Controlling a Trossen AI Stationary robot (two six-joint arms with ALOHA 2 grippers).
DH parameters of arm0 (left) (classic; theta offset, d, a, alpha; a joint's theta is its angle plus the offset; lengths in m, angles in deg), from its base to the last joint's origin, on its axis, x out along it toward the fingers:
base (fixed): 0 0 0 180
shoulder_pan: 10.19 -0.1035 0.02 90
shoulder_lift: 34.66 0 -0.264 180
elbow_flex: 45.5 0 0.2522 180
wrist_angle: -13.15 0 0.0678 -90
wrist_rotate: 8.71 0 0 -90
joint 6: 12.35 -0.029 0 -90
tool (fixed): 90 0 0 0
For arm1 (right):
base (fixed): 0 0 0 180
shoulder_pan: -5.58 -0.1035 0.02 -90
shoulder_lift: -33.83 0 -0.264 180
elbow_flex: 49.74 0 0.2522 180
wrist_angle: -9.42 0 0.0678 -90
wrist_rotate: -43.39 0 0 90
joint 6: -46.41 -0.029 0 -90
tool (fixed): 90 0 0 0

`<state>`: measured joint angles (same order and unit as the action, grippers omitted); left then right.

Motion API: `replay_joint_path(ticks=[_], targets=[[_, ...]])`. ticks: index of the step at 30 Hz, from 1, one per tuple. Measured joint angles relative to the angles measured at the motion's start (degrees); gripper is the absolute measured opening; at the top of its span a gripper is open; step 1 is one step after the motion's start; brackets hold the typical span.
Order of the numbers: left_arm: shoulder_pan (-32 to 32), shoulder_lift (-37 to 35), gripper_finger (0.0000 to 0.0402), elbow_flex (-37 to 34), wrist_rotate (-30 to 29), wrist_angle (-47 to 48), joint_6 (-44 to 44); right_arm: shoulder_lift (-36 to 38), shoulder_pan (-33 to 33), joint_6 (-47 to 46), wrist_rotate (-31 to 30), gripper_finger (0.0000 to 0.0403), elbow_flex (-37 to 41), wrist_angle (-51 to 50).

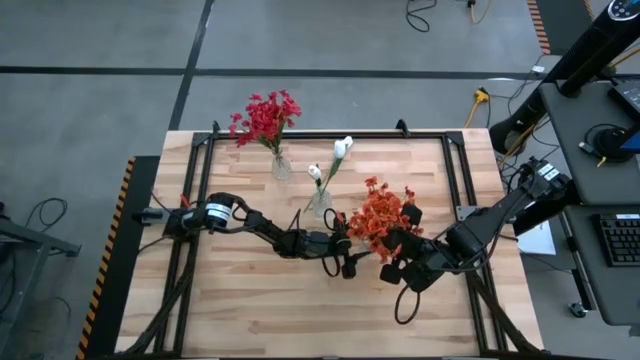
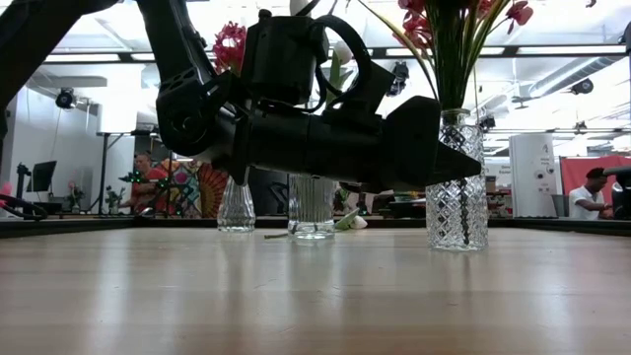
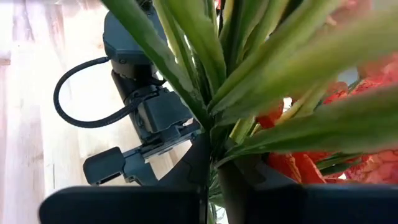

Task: Sort flowers into vase by color
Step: Put the orange sprig flower into the bottom right transparent glass vase

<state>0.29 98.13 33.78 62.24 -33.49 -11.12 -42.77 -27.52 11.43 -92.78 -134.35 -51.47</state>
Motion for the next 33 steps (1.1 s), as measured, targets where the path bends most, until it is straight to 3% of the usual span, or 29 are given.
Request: replay_joint_path(ticks=[33], targets=[[0.0,0.0,0.0246,0.0,-0.1,0.0,-0.1,0.0,0.5,-4.2,2.7,0.0013,2.5,0.3]])
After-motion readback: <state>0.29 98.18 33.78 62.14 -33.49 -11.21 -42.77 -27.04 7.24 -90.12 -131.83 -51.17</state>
